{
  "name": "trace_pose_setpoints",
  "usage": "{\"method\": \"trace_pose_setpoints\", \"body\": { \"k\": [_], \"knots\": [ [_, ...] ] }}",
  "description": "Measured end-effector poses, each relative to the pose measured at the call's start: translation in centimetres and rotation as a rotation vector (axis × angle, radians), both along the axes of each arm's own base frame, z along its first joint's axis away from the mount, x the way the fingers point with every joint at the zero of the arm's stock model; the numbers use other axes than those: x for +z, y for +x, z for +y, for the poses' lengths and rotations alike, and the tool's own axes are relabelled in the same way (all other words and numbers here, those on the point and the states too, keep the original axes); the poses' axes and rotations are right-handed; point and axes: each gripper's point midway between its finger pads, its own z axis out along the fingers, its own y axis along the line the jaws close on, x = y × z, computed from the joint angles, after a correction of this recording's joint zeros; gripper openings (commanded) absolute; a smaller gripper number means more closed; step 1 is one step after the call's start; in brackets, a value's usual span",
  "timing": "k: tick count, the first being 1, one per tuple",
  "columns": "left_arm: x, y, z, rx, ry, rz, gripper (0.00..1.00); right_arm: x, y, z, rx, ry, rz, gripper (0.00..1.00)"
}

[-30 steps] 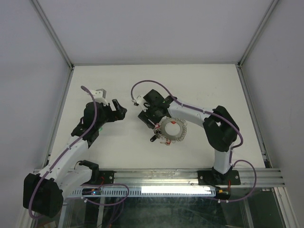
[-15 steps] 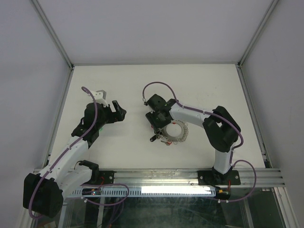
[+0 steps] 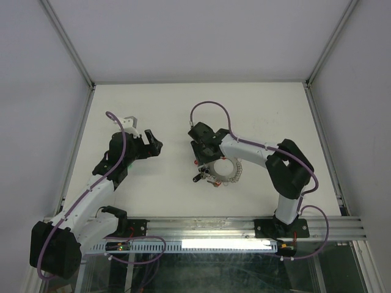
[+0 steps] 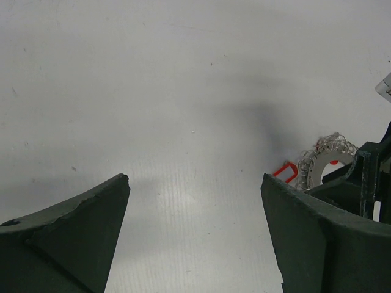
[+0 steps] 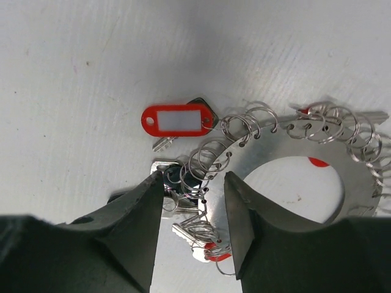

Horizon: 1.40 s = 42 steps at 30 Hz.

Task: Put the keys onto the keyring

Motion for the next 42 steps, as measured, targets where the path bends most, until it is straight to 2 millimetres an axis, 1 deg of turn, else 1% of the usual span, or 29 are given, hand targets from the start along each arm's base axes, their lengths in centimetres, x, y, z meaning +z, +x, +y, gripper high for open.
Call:
{"method": "trace_pose_setpoints", "body": {
  "k": [2, 4, 6, 11, 15, 18, 21, 28, 31, 34, 40, 42],
  "knots": [
    [-0.2, 0.0, 0.0, 0.000, 0.002, 0.006, 0.87, 0.1, 0.1, 0.1, 0.042, -0.008, -0.012, 0.46],
    [-0.3, 0.0, 0.0, 0.000, 0.002, 0.007, 0.87, 0.2, 0.1, 0.3, 0.125, -0.013, -0.020, 0.52],
    [-0.3, 0.0, 0.0, -0.001, 0.002, 0.007, 0.87, 0.3, 0.0, 0.5, 0.210, -0.023, -0.026, 0.54],
    [-0.3, 0.0, 0.0, -0.001, 0.002, 0.007, 0.87, 1.6, 0.9, 1.2, 0.444, -0.059, -0.076, 0.54],
    [-0.2, 0.0, 0.0, -0.001, 0.002, 0.007, 0.87, 2.0, 1.9, 1.9, 0.585, -0.071, -0.085, 0.49],
    [-0.2, -0.1, -0.1, -0.005, 0.000, 0.007, 0.86, 1.3, 2.1, 1.9, 0.666, -0.081, -0.061, 0.46],
    [-0.2, -0.1, -0.1, -0.008, -0.001, 0.007, 0.86, 0.4, 2.3, 1.5, 0.719, -0.090, -0.017, 0.45],
    [-0.2, -0.1, -0.2, -0.010, -0.001, 0.008, 0.86, -1.4, 3.1, 1.2, 0.777, -0.109, 0.048, 0.40],
    [-0.2, -0.1, -0.2, -0.012, -0.002, 0.008, 0.86, -2.0, 3.0, 1.0, 0.789, -0.116, 0.069, 0.39],
    [-0.2, -0.2, -0.3, -0.017, -0.004, 0.009, 0.86, -2.5, 2.8, 0.8, 0.799, -0.127, 0.089, 0.33],
    [-0.2, -0.2, -0.4, -0.025, -0.008, 0.010, 0.86, -2.5, 2.5, 0.6, 0.807, -0.132, 0.109, 0.10],
    [-0.2, -0.2, -0.4, -0.025, -0.008, 0.010, 0.86, -2.2, 2.7, 0.9, 0.806, -0.123, 0.099, 0.00]
  ]
}}
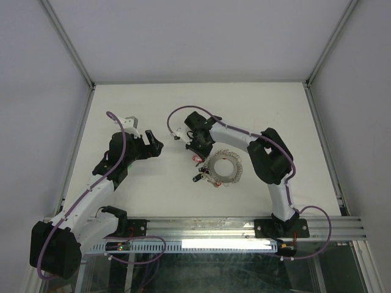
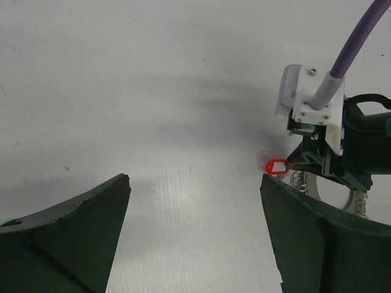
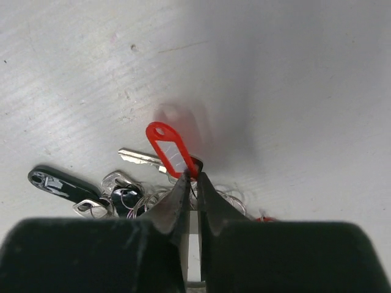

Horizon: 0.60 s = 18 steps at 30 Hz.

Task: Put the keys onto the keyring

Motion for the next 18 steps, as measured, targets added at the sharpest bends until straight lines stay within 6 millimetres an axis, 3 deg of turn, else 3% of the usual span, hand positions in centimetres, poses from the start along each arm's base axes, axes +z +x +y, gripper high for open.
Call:
{"method": "trace_pose_setpoints", "body": {
  "k": [9, 18],
  "knots": [
    [0.0, 0.0, -0.1, -0.005, -0.002, 0.000, 0.86, 1.7, -0.5, 0.9, -0.026, 0.118, -0.019, 0.00],
    [0.6, -0.2, -1.1, -0.073, -0.020, -0.022, 0.83, 8.0, -1.2, 2.6, -0.019, 0.350, -0.090, 0.00]
  ]
}}
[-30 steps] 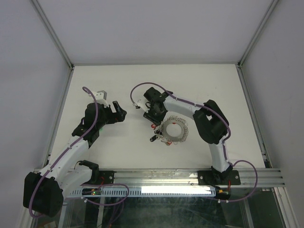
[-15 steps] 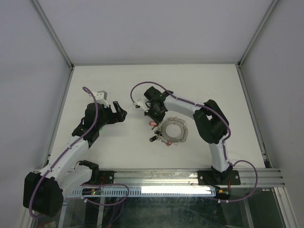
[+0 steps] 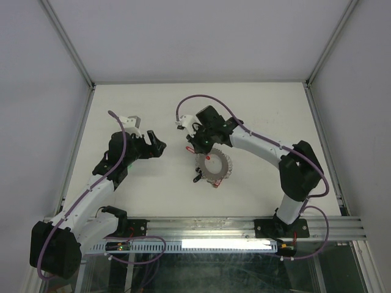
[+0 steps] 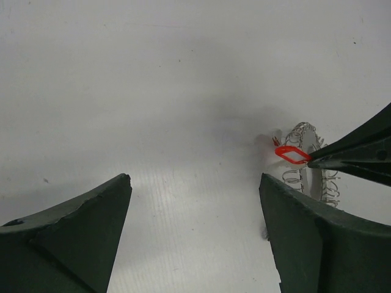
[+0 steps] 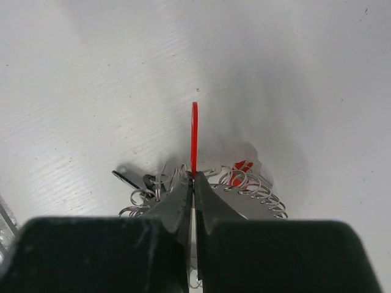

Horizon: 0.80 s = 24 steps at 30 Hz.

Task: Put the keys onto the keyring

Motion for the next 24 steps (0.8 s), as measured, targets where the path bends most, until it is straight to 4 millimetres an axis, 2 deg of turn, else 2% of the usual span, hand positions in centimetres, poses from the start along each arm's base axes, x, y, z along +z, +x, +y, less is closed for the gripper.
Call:
{"method": "trace_pose_setpoints", "body": {
  "k": [6, 13, 19, 22, 24],
  "knots": [
    [0.5, -0.5, -1.4, -0.086, -0.041, -0.036, 0.78, 2.0, -0.8, -0.4, -0.029, 0.095, -0.028, 0.00],
    [1.0, -2.6, -4.1, -0.250, -0.106, -0.107, 0.78, 5.4, -1.3, -1.1, -0.132, 0.232, -0.065, 0.00],
    [2.3, -4.7, -8.6, -0.421, -0.134, -0.190, 0.80, 7.5, -0.7, -1.0, -0.227, 0.335, -0.063, 0.00],
    [2.2, -5.9, -11.3, -0.504, -0.133, -0.214, 0.80, 8.0, -0.7, -1.1, -0.265, 0.367, -0.047, 0.00],
    [1.8, -6.2, -12.2, -0.531, -0.121, -0.228, 0.80, 8.3, -0.7, -1.1, -0.281, 0.380, -0.037, 0.00]
  ]
}}
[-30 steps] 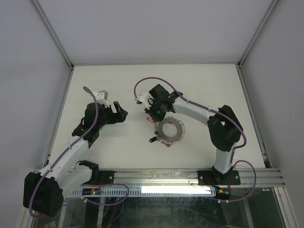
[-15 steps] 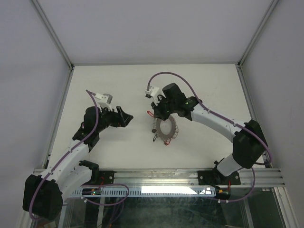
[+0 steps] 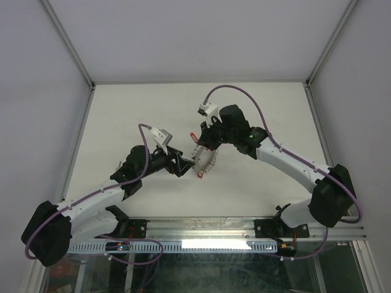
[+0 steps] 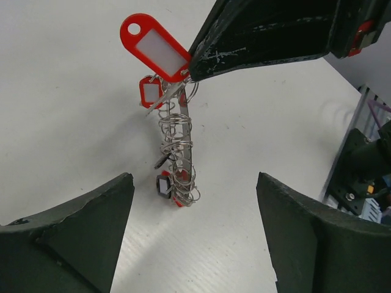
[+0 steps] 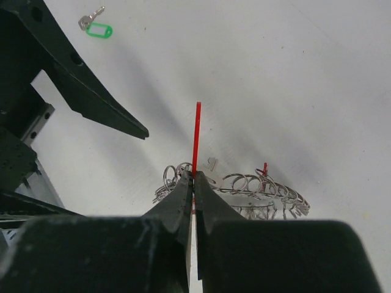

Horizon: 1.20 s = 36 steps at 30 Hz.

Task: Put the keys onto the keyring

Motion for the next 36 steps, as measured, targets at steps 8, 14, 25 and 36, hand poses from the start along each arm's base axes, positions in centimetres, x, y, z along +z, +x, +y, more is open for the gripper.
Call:
{"method": "trace_pose_setpoints", "body": {
  "k": [8, 14, 25, 36],
  "knots": [
    [0.4, 1.7, -0.3, 0.051, 0.023, -0.128, 0.84, 1.3, -0.5, 0.2, -0.012, 0.051, 0.018, 0.00],
    [0.1, 2.7, -0.6, 0.060, 0.046, -0.173, 0.86, 1.9, -0.9, 0.4, -0.011, 0.076, 0.035, 0.00],
    [-0.9, 2.6, -3.0, -0.002, 0.079, -0.186, 0.65, 2.3, -1.3, 0.9, -0.021, 0.117, 0.081, 0.00],
    [-1.3, 2.9, -3.7, -0.015, 0.090, -0.194, 0.18, 3.9, -1.5, 0.9, -0.038, 0.169, 0.079, 0.00]
  ]
}}
